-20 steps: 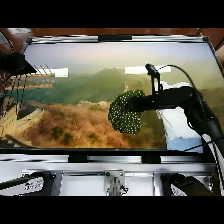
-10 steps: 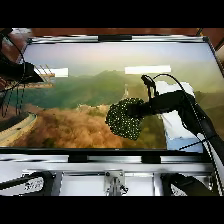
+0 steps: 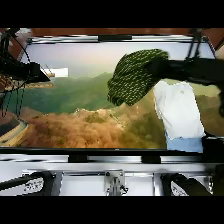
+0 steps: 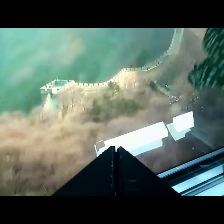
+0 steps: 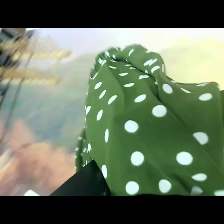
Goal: Fold the shirts.
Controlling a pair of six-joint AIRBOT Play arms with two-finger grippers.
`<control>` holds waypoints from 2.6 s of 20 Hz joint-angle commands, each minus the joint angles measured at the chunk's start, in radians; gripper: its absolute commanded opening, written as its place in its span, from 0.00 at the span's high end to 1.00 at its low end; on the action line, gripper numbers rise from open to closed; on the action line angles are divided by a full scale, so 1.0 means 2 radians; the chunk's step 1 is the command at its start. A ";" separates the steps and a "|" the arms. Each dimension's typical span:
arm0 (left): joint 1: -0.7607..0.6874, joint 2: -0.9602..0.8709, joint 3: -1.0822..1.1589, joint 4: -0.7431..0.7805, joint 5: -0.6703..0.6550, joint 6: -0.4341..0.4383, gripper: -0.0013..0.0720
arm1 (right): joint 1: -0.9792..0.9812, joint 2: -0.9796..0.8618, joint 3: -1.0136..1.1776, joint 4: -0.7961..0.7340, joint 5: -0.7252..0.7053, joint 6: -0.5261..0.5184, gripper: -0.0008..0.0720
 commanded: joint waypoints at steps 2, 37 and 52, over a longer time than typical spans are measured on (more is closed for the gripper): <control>-0.012 0.002 0.000 -0.001 0.001 0.002 0.93 | -0.147 -0.001 0.036 -0.107 -0.080 0.037 0.90; -0.211 -0.061 0.000 0.285 -0.009 -0.070 0.02 | 0.116 -0.098 0.011 -0.265 -0.155 0.150 0.09; -0.211 -0.066 -0.039 0.263 0.031 -0.095 0.02 | 0.123 -0.117 0.011 -0.272 -0.149 0.118 0.09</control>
